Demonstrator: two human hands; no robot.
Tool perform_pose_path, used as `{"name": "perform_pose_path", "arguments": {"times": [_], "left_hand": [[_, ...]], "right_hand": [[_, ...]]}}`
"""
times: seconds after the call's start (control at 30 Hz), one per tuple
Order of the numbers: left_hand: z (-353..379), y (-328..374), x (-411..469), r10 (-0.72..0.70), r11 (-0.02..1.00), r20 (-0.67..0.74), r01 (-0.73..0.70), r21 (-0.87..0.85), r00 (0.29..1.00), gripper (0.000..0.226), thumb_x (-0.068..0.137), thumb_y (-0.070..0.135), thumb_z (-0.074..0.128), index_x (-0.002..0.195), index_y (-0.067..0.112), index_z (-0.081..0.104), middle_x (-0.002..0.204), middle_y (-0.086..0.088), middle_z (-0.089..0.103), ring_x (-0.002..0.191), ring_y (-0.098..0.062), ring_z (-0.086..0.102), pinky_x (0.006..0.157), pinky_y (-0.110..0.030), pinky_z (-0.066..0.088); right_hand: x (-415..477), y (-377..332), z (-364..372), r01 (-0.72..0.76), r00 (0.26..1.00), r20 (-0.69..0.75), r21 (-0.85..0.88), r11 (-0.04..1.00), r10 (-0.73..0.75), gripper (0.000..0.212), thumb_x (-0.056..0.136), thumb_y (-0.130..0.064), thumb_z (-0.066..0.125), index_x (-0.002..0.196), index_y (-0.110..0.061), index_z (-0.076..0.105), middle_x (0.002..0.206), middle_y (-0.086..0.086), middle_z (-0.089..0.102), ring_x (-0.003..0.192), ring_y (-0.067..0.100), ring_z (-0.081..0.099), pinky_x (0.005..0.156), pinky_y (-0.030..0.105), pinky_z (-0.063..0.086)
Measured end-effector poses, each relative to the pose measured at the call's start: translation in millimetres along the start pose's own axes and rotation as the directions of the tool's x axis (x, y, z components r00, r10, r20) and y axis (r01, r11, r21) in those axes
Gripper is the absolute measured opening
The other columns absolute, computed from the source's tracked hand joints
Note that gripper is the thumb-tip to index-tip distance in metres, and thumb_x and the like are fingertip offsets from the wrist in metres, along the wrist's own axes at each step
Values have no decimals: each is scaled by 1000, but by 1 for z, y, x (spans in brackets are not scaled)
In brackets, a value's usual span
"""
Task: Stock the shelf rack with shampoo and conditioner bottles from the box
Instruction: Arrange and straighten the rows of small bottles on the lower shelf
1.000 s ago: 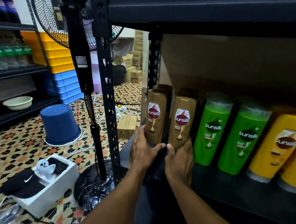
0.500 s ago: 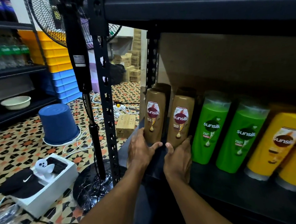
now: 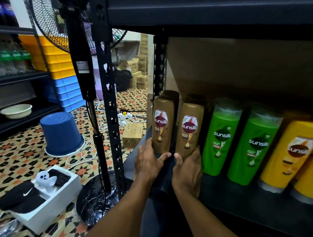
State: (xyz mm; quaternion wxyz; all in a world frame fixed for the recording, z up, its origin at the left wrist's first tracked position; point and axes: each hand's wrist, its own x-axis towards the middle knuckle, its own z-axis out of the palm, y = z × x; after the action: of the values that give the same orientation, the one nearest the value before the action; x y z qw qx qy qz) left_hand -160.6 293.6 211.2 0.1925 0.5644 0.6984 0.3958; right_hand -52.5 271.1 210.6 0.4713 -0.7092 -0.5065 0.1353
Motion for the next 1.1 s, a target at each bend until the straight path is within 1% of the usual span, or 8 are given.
{"name": "perform_pose_path", "arguments": {"times": [0.17, 0.37, 0.57, 0.73, 0.93, 1.1], "left_hand": [[1, 0, 1, 2, 1000, 8, -2, -2, 1000, 69, 81, 55, 77, 137, 32, 43, 121, -4, 50, 117, -28, 53, 99, -49, 51], [0, 1, 1, 9, 1000, -13, -9, 10, 1000, 70, 80, 57, 77, 137, 28, 47, 122, -3, 52, 116, -25, 54, 97, -44, 51], [1, -1, 2, 16, 1000, -25, -16, -8, 1000, 69, 79, 56, 79, 134, 29, 49, 120, 0, 52, 116, -24, 54, 97, -46, 51], [0, -1, 2, 30, 999, -32, -31, -24, 999, 69, 77, 54, 81, 134, 27, 52, 109, 7, 45, 113, -22, 54, 95, -44, 52], [0, -1, 2, 38, 999, -38, -39, -28, 999, 70, 77, 54, 81, 134, 27, 51, 116, 2, 51, 113, -22, 53, 95, -44, 52], [0, -2, 0, 46, 998, -37, -47, -31, 998, 67, 79, 53, 80, 132, 27, 50, 108, 5, 44, 114, -23, 53, 97, -46, 52]], "right_hand": [[0, 1, 0, 8, 1000, 6, -20, 1000, -8, 78, 97, -35, 60, 156, -2, 22, 152, 20, 42, 137, 35, 44, 106, 40, 39], [1, 1, 0, 7, 1000, 7, -21, 1000, -7, 79, 98, -34, 59, 158, -2, 18, 155, 19, 39, 139, 34, 42, 108, 40, 38], [1, 0, 0, 6, 1000, 15, -22, 1000, -5, 82, 99, -35, 58, 159, -3, 13, 156, 18, 37, 141, 33, 41, 109, 40, 37], [1, 0, 1, 6, 1000, 14, -34, 999, -5, 83, 99, -36, 59, 159, -2, 13, 157, 18, 36, 140, 34, 41, 109, 40, 38], [2, 0, 2, 1, 1000, 21, -36, 999, 0, 83, 98, -35, 59, 159, -2, 12, 157, 19, 37, 139, 35, 42, 108, 40, 38], [1, -1, 2, 4, 1000, 20, -38, 999, -4, 84, 98, -36, 59, 159, -1, 12, 158, 19, 35, 141, 34, 40, 110, 40, 37]]}}
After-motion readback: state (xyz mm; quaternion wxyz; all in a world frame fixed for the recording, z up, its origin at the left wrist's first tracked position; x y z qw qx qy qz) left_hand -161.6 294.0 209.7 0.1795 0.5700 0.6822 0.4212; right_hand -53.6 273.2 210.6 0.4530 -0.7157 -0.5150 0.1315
